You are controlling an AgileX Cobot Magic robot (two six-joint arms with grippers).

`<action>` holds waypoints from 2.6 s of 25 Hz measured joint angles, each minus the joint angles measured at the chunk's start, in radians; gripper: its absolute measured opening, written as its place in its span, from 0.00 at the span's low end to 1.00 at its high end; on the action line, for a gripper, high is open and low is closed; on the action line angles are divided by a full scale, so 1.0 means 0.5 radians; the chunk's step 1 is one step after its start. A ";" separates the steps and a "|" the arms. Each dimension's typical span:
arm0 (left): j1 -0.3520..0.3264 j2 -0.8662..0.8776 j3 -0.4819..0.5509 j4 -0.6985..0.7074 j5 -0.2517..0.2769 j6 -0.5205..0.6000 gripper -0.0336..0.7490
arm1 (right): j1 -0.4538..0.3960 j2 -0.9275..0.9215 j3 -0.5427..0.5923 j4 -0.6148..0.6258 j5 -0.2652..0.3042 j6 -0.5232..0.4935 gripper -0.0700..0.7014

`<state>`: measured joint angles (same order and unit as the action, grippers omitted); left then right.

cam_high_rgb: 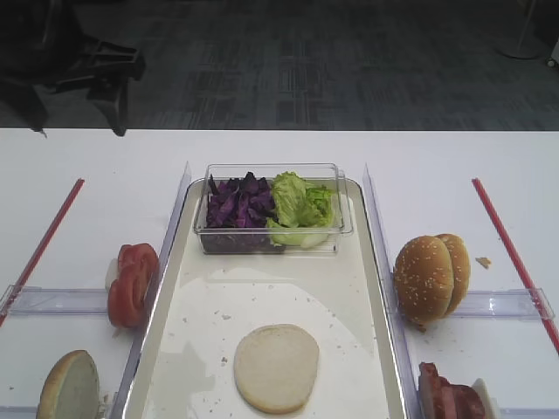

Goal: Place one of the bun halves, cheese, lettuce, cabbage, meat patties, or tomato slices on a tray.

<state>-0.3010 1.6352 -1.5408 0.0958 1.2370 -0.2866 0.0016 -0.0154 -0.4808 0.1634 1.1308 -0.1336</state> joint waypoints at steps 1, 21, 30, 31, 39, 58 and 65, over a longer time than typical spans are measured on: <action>0.046 0.000 0.000 0.010 0.000 0.000 0.77 | 0.000 0.000 0.000 0.000 0.000 0.000 0.56; 0.519 0.000 0.000 0.171 0.000 0.299 0.77 | 0.000 0.000 0.000 0.000 0.000 0.000 0.56; 0.531 -0.004 0.000 0.072 0.000 0.337 0.77 | 0.000 0.000 0.000 0.000 0.000 0.000 0.56; 0.531 -0.007 0.000 0.059 0.000 0.339 0.77 | 0.000 0.000 0.000 0.000 0.000 0.000 0.56; 0.535 -0.161 0.150 0.056 0.000 0.348 0.77 | 0.000 0.000 0.000 0.000 0.000 0.000 0.56; 0.535 -0.955 0.946 0.051 0.005 0.401 0.77 | 0.000 0.000 0.000 0.000 0.000 -0.005 0.56; 0.535 -1.477 1.316 0.047 0.006 0.401 0.77 | 0.000 0.000 0.000 0.000 0.000 -0.008 0.56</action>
<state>-0.0336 0.8968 -0.8830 0.1192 1.2400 -0.0859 0.0016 -0.0154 -0.4808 0.1634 1.1308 -0.1377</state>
